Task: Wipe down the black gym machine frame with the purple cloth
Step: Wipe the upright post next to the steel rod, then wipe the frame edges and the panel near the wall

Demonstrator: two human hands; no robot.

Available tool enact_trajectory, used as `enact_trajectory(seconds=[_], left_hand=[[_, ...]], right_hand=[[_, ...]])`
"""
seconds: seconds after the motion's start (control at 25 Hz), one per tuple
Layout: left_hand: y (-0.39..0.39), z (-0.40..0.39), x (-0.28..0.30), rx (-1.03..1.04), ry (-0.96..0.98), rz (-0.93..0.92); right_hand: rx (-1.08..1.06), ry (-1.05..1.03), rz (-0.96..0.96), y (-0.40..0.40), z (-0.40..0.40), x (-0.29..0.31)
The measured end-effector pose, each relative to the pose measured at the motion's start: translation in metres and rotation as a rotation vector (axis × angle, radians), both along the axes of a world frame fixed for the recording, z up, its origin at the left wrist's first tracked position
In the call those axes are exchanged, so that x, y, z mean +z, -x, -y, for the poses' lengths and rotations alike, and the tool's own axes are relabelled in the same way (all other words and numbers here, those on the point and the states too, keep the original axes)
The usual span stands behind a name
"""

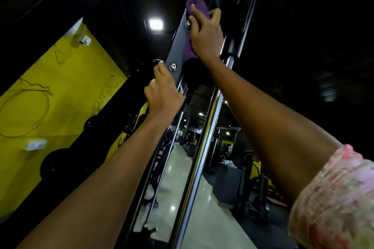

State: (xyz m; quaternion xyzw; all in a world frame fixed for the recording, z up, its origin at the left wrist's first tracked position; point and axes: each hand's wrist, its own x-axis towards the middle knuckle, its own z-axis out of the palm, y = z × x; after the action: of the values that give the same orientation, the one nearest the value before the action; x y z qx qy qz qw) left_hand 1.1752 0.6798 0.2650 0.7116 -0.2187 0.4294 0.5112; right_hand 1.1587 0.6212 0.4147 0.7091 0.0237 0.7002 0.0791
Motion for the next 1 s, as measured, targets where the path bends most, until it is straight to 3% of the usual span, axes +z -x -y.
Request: enact_trajectory(seconds=[0.2, 0.36, 0.44, 0.56, 0.64, 0.8, 0.88, 1.0], left_hand=[[-0.002, 0.0, 0.002, 0.01, 0.029, 0.011], [0.0, -0.013, -0.005, -0.112, -0.046, -0.043], [0.004, -0.025, -0.024, -0.254, -0.02, -0.052], [0.016, -0.037, -0.066, -0.383, 0.208, 0.016], [0.045, -0.03, -0.097, -0.64, 0.348, -0.152], [0.118, 0.014, -0.169, -1.114, 0.435, -0.721], [0.146, 0.045, -0.2, -1.226, 0.449, -0.883], [0.182, 0.108, -0.244, -1.237, 0.285, -0.978]], right_hand=[[0.064, -0.009, -0.06, 0.001, 0.009, -0.05], [-0.004, -0.074, -0.294, 0.024, 0.003, -0.063], [0.134, -0.096, -0.405, 0.045, -0.001, -0.072], [0.362, -0.113, -0.487, 0.067, 0.001, -0.115], [0.428, -0.207, -0.538, 0.085, 0.006, -0.169], [0.362, -0.405, -0.624, 0.14, 0.047, -0.283], [0.242, -0.5, -0.699, 0.164, 0.086, -0.324], [0.255, -0.666, -0.799, 0.2, 0.152, -0.371]])
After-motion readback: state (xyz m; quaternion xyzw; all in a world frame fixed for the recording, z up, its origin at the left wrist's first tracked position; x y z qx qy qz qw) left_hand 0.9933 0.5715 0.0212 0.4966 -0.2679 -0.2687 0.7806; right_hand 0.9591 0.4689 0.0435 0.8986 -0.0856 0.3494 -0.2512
